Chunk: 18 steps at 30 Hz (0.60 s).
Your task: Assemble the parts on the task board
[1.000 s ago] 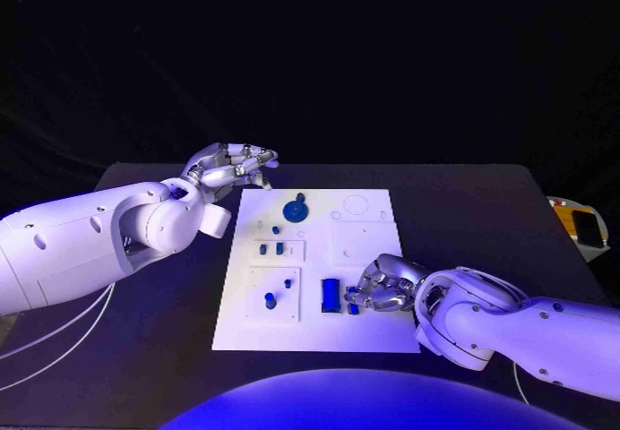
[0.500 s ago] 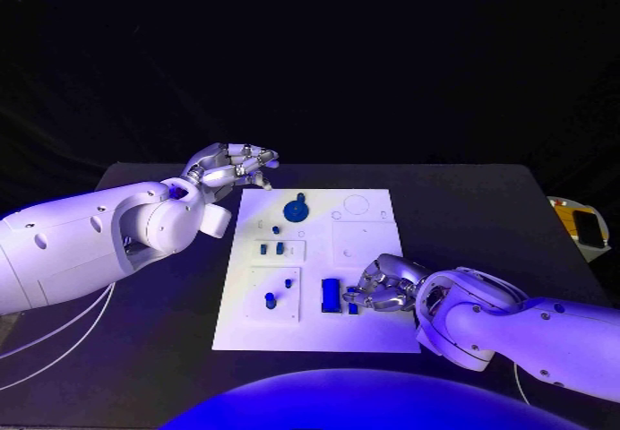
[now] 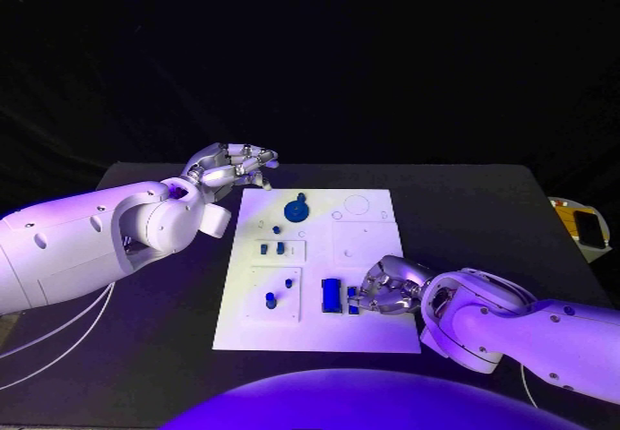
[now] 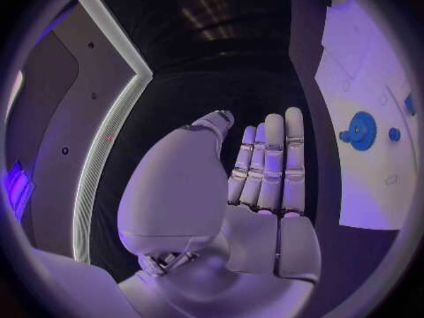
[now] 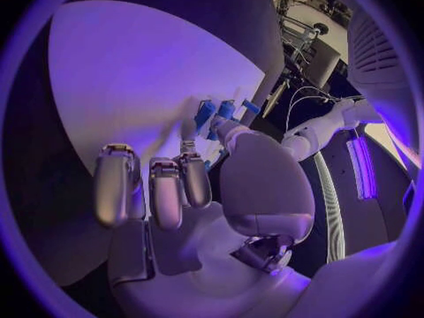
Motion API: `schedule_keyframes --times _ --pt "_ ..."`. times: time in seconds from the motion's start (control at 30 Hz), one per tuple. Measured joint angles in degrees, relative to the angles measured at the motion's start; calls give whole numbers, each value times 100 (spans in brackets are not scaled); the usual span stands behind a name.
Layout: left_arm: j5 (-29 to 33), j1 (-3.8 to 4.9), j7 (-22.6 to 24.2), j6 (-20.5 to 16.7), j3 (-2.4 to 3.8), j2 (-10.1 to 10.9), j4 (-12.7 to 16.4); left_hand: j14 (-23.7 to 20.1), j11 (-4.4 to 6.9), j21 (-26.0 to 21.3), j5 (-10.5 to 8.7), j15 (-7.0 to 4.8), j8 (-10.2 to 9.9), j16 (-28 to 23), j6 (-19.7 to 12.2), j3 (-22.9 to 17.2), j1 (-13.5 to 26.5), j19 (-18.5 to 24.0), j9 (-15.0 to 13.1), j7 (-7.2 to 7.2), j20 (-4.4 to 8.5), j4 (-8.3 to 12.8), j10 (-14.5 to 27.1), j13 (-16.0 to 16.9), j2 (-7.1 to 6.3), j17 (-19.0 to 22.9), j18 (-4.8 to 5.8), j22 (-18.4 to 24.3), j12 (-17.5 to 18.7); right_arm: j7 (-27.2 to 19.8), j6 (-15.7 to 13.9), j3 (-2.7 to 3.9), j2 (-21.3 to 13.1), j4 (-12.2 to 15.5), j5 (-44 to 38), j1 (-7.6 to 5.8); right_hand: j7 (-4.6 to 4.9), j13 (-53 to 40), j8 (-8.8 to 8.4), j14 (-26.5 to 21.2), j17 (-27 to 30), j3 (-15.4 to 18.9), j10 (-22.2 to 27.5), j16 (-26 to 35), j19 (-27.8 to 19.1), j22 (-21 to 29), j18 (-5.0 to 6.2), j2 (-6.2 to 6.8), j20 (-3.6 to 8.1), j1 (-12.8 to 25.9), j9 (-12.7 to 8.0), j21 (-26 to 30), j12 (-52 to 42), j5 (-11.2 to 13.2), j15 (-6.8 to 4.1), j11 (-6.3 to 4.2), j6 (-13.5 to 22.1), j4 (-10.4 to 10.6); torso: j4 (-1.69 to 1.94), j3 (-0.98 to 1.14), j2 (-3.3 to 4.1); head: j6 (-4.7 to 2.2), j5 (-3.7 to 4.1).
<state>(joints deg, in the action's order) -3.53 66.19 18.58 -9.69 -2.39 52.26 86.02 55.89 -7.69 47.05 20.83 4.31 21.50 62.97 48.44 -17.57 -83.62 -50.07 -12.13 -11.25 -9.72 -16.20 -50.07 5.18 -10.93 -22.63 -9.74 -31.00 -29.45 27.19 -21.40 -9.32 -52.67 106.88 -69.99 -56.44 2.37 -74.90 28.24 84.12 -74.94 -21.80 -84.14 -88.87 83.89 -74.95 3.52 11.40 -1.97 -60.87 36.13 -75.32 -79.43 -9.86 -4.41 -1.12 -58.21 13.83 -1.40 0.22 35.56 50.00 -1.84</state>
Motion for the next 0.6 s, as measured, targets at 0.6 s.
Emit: schedule_keyframes --times 0.6 --pt "-20 0 -38 0 0 1 -16 0 0 0 0 0 0 0 0 -8 -23 0 7 0 0 -8 0 -4 23 0 0 0 0 -150 149 0 -39 -55 -131 14 0 0 -21 0 1 15 0 0 0 1 0 -32 0 -32 4 0 0 22 0 0 0 15 2 -2 1 0 14"
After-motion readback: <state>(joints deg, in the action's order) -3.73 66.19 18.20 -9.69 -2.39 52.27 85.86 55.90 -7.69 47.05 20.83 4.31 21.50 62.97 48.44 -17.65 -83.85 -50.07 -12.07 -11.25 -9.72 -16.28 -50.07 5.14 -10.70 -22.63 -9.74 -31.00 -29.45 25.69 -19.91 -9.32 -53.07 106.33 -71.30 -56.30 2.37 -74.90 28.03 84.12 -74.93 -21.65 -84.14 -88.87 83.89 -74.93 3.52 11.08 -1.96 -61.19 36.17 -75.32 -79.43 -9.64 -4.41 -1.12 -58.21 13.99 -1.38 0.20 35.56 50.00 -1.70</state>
